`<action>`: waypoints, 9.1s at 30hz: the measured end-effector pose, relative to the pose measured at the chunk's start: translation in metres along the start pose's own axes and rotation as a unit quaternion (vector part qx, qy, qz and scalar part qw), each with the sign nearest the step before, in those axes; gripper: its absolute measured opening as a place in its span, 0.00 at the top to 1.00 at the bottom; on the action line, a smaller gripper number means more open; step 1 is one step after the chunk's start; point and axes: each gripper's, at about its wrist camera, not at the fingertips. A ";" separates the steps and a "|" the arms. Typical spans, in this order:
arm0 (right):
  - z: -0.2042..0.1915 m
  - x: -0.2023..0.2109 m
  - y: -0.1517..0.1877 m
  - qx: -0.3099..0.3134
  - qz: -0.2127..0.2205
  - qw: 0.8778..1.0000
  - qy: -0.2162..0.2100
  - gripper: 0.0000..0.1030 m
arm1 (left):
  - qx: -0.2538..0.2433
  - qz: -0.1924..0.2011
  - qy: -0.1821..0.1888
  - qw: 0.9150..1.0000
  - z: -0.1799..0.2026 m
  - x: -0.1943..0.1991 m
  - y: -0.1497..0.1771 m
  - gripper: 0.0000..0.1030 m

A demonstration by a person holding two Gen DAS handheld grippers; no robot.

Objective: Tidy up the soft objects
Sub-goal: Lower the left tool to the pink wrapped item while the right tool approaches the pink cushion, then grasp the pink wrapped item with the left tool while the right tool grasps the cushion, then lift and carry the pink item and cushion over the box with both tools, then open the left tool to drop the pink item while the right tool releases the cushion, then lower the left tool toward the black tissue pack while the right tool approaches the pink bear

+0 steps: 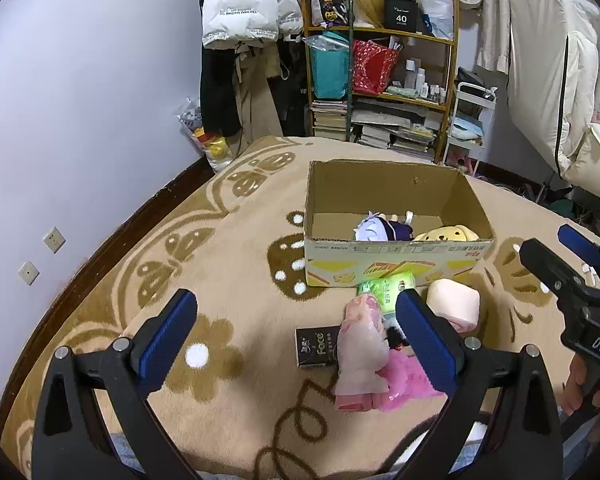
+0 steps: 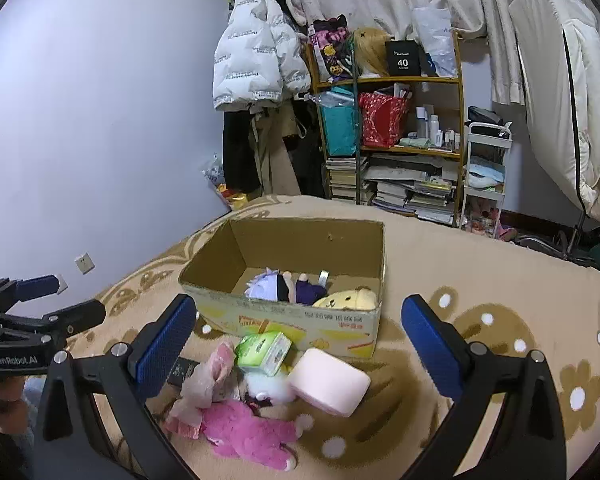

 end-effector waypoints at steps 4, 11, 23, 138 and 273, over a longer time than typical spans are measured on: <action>-0.003 -0.002 0.006 0.001 -0.010 1.000 -0.002 0.00 | -0.004 -0.004 -0.005 1.000 0.001 -0.004 0.003 0.04; -0.003 -0.015 0.011 0.000 -0.029 1.000 0.001 0.00 | -0.013 -0.019 -0.010 1.000 0.004 -0.014 0.005 0.04; 0.003 -0.039 0.021 -0.015 -0.058 0.998 0.003 0.00 | -0.029 -0.055 -0.016 0.998 0.012 -0.040 0.013 0.04; 0.011 -0.019 0.021 -0.040 -0.045 0.998 0.016 0.53 | -0.006 -0.043 0.068 0.997 0.011 -0.033 0.014 0.85; -0.014 -0.033 0.024 -0.042 -0.076 0.995 -0.052 0.00 | 0.021 -0.149 0.012 0.989 -0.016 -0.052 -0.013 0.07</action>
Point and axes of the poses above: each gripper's, at about its wrist camera, not at the fingertips, and x roughly against the way its jaws point, z to its right, y to its underside, and after that the axes turned 15 degrees about x, right-handed
